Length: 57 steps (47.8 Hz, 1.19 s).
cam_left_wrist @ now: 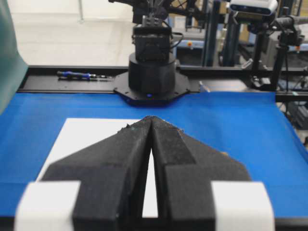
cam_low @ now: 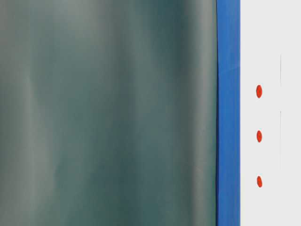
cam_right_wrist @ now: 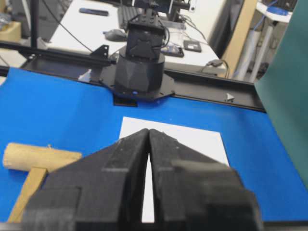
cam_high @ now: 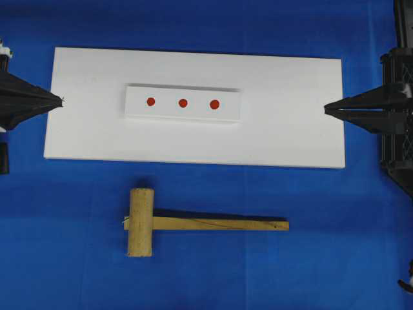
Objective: Hit the mark with a hammer.
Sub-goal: 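Move the right gripper toward the wooden mallet's handle, then close the right gripper around the mallet handle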
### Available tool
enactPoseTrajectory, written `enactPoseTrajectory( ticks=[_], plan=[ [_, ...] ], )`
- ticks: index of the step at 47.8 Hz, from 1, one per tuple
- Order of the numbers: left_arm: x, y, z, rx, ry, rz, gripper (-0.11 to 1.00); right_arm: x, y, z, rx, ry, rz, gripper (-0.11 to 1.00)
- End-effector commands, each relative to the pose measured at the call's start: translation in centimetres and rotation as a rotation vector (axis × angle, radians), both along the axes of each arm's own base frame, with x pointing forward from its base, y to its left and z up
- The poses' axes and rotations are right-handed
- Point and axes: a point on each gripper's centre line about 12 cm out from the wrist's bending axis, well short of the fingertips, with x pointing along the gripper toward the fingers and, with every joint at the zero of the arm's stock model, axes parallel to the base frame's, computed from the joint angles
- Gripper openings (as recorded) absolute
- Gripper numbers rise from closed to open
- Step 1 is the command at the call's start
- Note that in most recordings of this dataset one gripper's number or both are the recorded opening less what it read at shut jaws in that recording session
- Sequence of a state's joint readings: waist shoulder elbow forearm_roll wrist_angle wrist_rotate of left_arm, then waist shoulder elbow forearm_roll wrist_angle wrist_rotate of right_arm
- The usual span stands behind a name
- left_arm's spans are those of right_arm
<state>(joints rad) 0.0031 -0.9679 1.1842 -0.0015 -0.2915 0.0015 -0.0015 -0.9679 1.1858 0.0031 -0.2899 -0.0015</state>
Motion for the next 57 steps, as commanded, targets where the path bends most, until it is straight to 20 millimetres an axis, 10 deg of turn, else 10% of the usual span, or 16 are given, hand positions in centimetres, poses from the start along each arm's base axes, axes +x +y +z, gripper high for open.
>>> enactPoseTrajectory(
  ticks=[1,29,47,57],
  plan=[
    [0.3,-0.1,0.5,-0.005,-0.008,-0.004,0.0,0.5,0.3,0.8,0.005,-0.011,0.014,0.0],
    [0.3,-0.1,0.1,-0.008,0.012,-0.004,0.0,8.3,6.2,-1.9,0.156,0.291,0.202,0.0],
    [0.2,-0.1,-0.5,-0.008,0.028,-0.004,0.0,14.5,9.3,-8.9,0.231,0.539,0.201,0.92],
    [0.2,-0.1,-0.9,-0.008,0.038,-0.005,0.0,17.6,10.4,-12.8,0.286,0.543,0.176,0.92]
  ],
)
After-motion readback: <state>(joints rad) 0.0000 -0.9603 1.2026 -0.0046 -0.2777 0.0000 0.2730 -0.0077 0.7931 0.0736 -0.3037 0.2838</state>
